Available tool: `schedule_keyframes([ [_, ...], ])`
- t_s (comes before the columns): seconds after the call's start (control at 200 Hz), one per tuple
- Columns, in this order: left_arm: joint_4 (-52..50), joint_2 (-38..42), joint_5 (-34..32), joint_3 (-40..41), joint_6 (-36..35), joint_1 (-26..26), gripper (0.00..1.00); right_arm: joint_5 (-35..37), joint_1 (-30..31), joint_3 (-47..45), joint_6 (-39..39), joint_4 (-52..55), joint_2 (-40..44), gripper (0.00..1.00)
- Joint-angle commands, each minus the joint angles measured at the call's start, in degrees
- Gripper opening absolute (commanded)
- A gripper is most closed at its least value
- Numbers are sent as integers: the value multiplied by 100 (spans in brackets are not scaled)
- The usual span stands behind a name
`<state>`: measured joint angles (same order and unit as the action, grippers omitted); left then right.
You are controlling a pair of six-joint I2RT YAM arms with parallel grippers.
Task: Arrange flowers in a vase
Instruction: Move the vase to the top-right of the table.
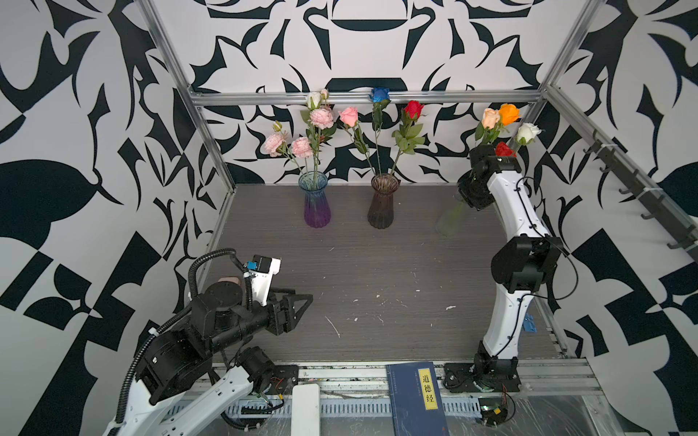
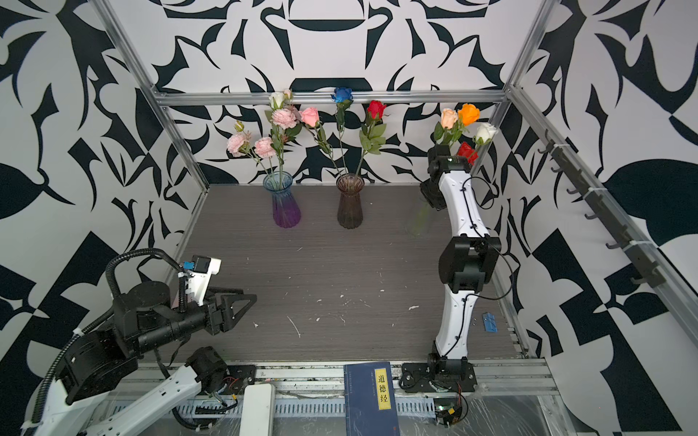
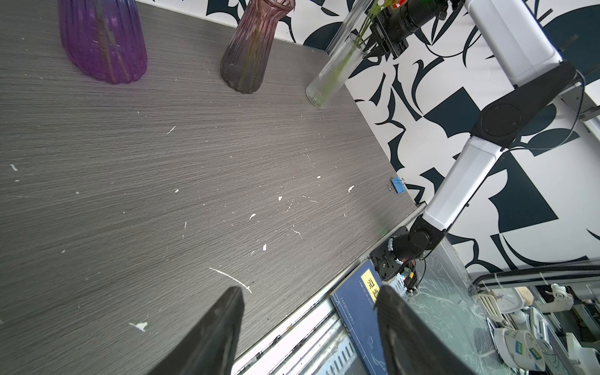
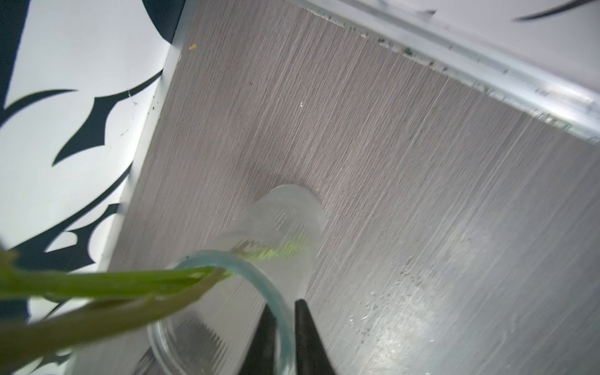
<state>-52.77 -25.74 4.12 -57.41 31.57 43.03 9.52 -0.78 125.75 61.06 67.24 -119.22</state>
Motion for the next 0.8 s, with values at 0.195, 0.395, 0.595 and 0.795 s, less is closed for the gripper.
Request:
schedule_keyframes([
  [0.195, -55, -41, 71, -90, 73, -21, 69, -6, -28, 78, -238, -60, 92, 88],
  [0.395, -40, -63, 80, -125, 73, -22, 69, -8, -28, 93, -318, 61, 142, 98],
  [0.595, 97, -122, 98, -132, 72, -22, 69, -219, -12, -460, -466, -172, 573, 99],
  [0.795, 377, -264, 165, -104, 86, -20, 74, -91, 16, -1249, -849, -737, 1450, 100],
])
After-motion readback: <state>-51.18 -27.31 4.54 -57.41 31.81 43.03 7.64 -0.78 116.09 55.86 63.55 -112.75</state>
